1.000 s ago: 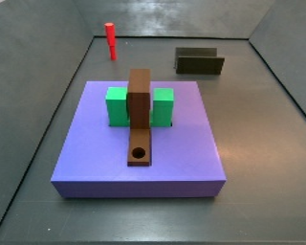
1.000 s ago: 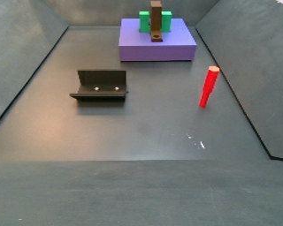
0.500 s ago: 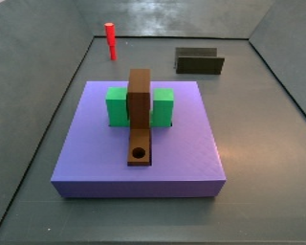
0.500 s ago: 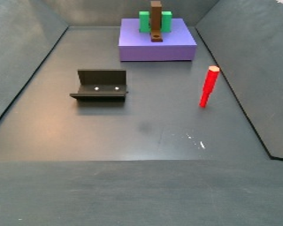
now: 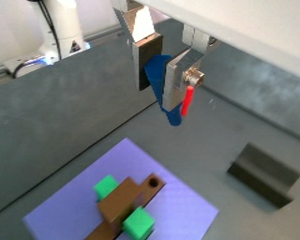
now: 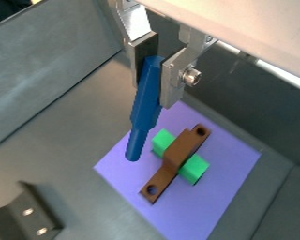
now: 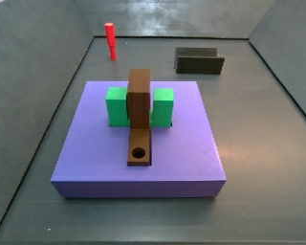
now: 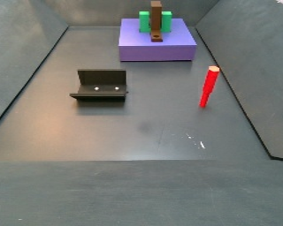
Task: Pick up the blue object. Move up. Place the blue object on the fixture. Regrasp the blue object. Move to above the board. Insert the blue object.
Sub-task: Move to above the board, then insert the blue object.
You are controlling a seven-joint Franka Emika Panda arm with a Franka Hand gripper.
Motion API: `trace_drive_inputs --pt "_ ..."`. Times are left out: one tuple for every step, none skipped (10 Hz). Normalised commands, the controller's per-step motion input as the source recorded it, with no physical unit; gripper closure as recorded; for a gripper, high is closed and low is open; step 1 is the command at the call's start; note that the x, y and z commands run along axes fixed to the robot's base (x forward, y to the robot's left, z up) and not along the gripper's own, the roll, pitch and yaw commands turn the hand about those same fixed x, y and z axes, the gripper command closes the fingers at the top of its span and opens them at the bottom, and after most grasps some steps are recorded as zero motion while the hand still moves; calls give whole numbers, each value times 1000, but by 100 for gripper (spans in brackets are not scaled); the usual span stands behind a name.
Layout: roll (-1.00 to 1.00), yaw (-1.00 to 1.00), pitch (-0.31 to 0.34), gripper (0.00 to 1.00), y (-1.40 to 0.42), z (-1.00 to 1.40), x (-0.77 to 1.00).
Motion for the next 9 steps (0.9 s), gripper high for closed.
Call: trace_drive_inputs --pt "-295 2 5 100 -4 0 -65" --pt "-57 0 43 100 0 0 143" --pt "-230 0 43 100 0 -91 60" --pt "-481 -40 170 100 -160 -29 0" --pt "-500 0 200 100 -323 0 0" --pt "-500 0 213 100 -443 11 0" --pt "-500 0 216 100 -463 29 0" --pt "-500 0 201 100 -494 0 0" --pt "-500 0 180 100 -506 0 0"
